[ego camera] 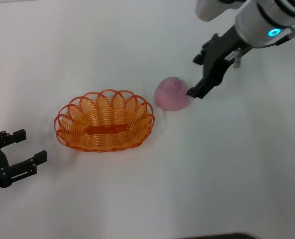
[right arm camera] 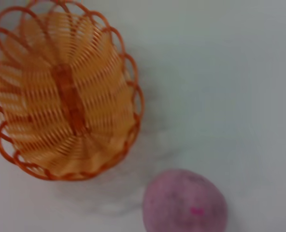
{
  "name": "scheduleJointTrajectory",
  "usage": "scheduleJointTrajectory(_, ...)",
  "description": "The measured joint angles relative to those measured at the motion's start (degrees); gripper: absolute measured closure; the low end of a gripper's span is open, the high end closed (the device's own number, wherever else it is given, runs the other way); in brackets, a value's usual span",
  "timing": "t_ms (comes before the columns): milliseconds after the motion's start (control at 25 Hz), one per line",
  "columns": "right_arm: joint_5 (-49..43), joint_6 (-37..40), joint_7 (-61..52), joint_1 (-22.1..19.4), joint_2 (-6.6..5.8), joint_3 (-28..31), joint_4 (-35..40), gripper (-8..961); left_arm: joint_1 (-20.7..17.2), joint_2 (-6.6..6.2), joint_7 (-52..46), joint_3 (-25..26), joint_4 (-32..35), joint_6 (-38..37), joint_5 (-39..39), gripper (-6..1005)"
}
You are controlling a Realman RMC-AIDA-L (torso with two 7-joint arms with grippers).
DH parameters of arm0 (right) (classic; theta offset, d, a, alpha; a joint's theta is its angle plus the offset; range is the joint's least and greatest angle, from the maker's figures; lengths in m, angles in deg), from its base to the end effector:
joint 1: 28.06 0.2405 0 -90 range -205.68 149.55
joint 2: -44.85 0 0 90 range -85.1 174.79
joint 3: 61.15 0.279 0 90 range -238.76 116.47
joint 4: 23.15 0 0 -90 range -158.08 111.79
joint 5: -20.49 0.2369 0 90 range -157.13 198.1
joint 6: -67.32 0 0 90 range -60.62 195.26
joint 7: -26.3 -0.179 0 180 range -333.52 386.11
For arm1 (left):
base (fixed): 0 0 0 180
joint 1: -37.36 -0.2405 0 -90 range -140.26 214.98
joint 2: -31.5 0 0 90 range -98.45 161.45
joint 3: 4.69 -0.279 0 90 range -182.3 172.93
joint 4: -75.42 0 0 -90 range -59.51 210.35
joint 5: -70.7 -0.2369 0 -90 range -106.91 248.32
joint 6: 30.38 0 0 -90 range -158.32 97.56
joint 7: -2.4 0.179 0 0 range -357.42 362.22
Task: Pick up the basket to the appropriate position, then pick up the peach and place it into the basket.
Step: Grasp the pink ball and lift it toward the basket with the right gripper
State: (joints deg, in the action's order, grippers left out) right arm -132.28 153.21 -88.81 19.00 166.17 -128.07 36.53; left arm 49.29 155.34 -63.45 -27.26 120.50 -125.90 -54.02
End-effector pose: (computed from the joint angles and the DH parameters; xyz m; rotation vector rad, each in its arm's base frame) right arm 0.1930 0.4373 -0.0601 -2.8447 0.3717 -0.5553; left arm -0.3882 0.2531 -0.0236 -2.5031 -0.7490 -0.5748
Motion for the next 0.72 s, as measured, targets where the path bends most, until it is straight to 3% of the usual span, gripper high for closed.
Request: scheduleJointTrajectory(720,4.37,-10.36,0.44,5.25,-0.67,-5.77,-13.88,20,0.02,0.0,0.02,0.28,-0.43,0.09,0.02,201)
